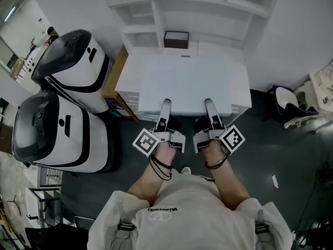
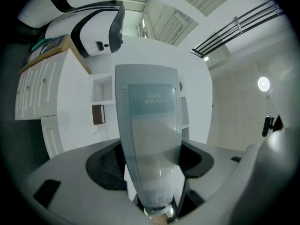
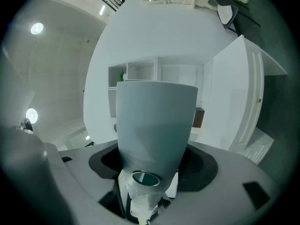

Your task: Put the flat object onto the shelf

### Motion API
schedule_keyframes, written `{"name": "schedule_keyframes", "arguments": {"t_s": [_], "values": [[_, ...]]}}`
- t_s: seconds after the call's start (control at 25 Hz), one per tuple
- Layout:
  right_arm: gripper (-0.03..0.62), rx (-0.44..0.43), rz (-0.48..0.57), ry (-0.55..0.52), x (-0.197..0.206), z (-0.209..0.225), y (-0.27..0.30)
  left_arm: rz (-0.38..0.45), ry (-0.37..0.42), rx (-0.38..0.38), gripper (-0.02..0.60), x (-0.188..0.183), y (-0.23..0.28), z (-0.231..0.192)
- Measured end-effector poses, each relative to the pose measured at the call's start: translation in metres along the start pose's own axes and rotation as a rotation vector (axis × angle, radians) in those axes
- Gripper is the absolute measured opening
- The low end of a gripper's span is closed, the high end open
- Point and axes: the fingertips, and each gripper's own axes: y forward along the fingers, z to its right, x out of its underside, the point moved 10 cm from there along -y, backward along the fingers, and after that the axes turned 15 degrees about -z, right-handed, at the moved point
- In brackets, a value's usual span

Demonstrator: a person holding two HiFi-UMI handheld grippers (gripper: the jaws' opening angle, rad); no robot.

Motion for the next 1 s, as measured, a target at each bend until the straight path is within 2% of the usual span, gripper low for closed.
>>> {"name": "schedule_keyframes", "arguments": {"t_s": [0.48,0.8,1.0], "values": [[0.314,0.001,0.029,0.012,-0.035,0.02,0.028,-0.021,-0.01,0.014,0.305,-0.011,0.05,-0.018],[0.314,0.014,0.058,-0.027,-0.071,0.032,0.08,-0.051,-0.034,0.032,0.305,-0.046,0.108,-0.045],[0.314,0.014,0.074,-0.051,-0.094,0.037,0.132,-0.061,-0.042,0.041,0.305,-0.085,0.15,-0.061]]}}
